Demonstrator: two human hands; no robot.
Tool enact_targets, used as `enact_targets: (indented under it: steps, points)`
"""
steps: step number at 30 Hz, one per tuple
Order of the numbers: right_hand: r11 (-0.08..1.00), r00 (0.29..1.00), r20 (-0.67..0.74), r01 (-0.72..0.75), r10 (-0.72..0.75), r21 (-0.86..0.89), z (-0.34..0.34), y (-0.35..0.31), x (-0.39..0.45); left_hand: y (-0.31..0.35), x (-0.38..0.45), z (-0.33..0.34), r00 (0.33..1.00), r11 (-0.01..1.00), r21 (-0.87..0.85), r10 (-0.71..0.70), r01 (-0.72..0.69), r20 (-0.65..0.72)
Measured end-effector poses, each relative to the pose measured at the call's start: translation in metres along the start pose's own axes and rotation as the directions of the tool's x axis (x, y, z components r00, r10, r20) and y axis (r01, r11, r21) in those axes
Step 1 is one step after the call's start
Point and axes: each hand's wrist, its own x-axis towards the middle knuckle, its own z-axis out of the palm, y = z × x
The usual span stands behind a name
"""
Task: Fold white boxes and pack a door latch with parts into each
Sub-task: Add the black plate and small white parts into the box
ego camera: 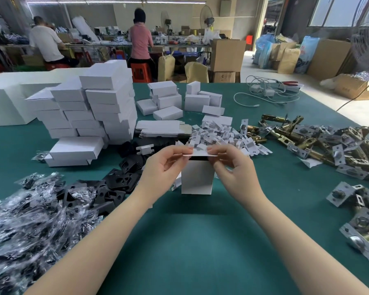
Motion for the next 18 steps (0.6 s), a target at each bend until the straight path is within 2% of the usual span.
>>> enact_targets:
  steps: [2,4,9,12,16,18]
  points:
    - [0.991,0.996,0.029,0.092,-0.09,-0.092,-0.002,0.005,-0.006,-0.004,-0.002,-0.006,0.993,0.984,0.144,0.099,-0.107,0.06]
    - [0.987,0.993,0.03,0.115,-0.112,-0.115,-0.003,0.009,-0.011,-0.006,-0.004,-0.01,0.979,0.941,0.278,0.164,-0.192,0.123]
    - [0.983,0.99,0.024,0.144,-0.142,-0.117,-0.002,0.011,-0.012,-0.004,-0.002,-0.01,0.976,0.919,0.33,0.19,-0.216,0.112]
    - [0.981,0.988,0.034,0.151,-0.148,-0.124,-0.002,0.008,-0.007,0.0,-0.001,-0.009,0.989,0.95,0.275,0.137,-0.149,0.064]
    - [0.999,0.999,-0.048,0.006,-0.004,0.039,0.0,-0.004,0.001,0.007,0.005,-0.003,1.0,0.994,0.11,0.003,-0.003,-0.002]
    - [0.998,0.998,-0.062,-0.029,0.033,0.057,0.001,-0.006,0.003,0.007,0.008,-0.002,0.999,0.997,0.072,-0.017,0.019,-0.031]
